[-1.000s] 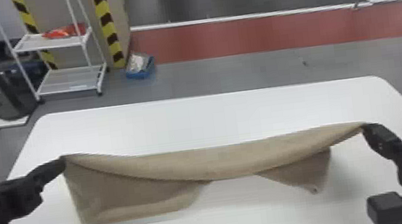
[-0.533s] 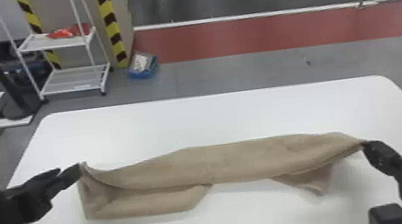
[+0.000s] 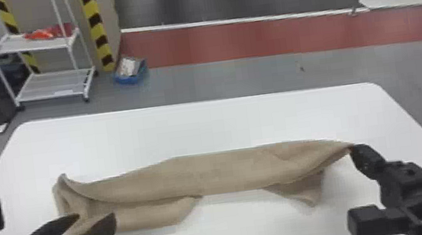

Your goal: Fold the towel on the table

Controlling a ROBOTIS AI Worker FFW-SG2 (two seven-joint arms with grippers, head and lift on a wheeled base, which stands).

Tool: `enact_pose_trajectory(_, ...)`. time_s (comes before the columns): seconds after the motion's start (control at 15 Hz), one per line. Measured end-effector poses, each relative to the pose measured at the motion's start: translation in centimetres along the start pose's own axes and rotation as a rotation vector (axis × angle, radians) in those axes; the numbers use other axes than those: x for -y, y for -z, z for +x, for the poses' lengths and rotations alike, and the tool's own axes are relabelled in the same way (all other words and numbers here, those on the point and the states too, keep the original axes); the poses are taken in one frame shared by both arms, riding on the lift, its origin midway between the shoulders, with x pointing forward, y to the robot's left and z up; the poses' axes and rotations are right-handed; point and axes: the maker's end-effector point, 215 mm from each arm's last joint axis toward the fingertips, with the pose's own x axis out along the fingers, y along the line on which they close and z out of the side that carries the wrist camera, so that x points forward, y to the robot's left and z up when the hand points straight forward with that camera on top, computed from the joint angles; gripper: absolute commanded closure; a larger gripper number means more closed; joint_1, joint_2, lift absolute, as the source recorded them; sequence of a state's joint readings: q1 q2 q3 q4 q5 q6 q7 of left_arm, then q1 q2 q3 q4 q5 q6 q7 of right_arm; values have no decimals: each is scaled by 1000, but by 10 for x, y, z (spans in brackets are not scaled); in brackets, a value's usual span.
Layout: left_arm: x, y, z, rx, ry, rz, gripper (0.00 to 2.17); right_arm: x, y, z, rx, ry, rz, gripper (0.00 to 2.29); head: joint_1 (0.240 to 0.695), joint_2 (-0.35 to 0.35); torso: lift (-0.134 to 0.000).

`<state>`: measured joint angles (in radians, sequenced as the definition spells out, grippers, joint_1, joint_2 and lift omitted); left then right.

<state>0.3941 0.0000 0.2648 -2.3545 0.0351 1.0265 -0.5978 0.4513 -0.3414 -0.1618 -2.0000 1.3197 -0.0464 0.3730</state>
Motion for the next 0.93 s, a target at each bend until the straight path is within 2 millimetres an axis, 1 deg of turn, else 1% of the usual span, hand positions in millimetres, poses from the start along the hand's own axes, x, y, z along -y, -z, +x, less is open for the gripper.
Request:
enact_pose_trajectory(0.13,27,15,12,-32,36,43,211,3,-2,-1,-2,5,5,1656,695,-165,-124)
enact_pose_trajectory(0.2,38,20,18,-43,48,71,211,2,-2,-2,-3,5,8,1659,695,-194,-124)
enact_pose_trajectory(0.33,51,24,29,-49,51,128,211,1,-1,-2,-8,0,13,1656,695,-218,-124)
enact_pose_trajectory(0.47,54,22,38,-41,42,175,211,-3,-1,-3,-7,-6,19,1656,695,-227,-124)
enact_pose_trajectory(0.67,48,22,52,-39,21,239,211,-4,-2,-4,-4,-8,25,1659,695,-223,-124)
enact_pose_trajectory(0.93,43,29,57,-56,29,268,211,-3,-2,-3,-4,-6,27,1656,695,-220,-124)
